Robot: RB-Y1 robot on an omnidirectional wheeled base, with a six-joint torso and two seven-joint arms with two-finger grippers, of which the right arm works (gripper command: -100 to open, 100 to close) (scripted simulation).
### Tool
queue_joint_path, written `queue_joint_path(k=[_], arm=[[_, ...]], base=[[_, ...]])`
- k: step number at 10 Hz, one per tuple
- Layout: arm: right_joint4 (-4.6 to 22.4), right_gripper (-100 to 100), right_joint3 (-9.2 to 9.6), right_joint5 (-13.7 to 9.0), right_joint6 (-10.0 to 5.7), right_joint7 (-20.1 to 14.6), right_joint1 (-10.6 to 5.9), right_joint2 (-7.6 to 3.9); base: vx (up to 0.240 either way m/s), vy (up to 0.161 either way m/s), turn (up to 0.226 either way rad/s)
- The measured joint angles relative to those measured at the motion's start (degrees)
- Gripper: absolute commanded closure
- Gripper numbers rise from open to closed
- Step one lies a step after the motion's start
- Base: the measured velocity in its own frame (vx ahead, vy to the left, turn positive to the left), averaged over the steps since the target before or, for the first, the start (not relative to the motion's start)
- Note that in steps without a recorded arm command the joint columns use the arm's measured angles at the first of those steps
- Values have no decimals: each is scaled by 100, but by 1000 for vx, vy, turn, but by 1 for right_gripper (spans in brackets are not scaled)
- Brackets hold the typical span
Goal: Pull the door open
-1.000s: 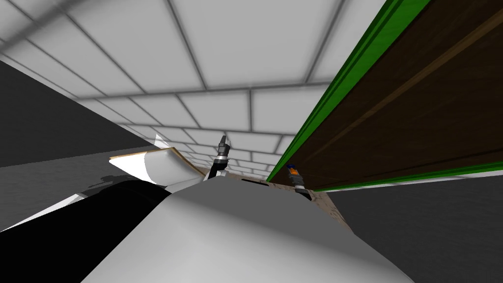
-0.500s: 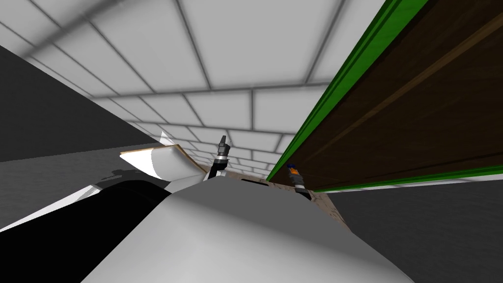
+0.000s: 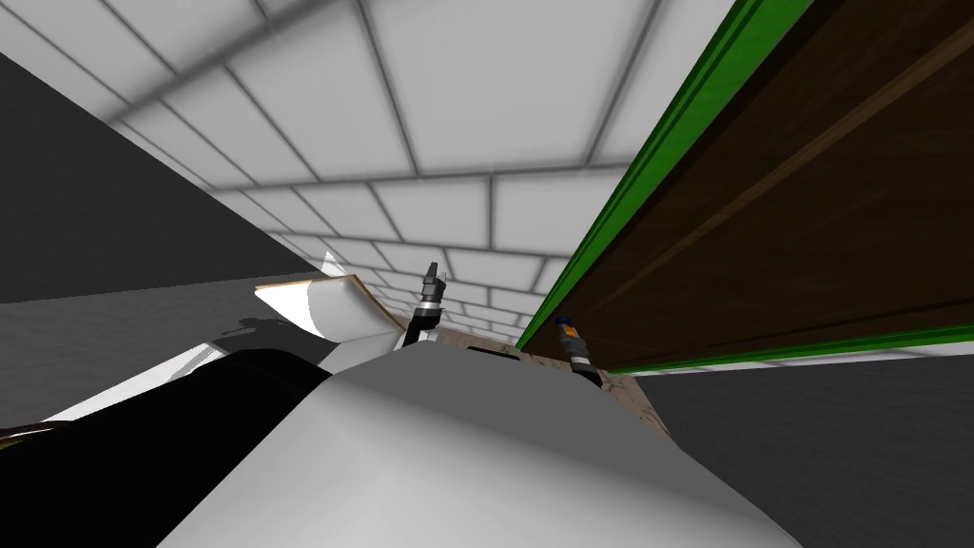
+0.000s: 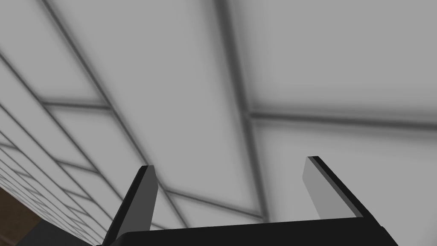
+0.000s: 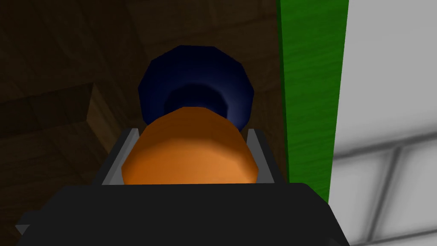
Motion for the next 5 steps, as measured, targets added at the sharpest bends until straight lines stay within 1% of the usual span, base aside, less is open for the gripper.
queue_joint_path(k=[2, 4, 5], arm=[[-46, 100, 70, -134, 40, -308, 6, -4], [-4, 100, 141, -299, 46, -622, -28, -22], [7, 100, 158, -339, 45, -733, -35, -26]], base=[[-65, -29, 69], [-43, -20, 46], [-34, -16, 50]])
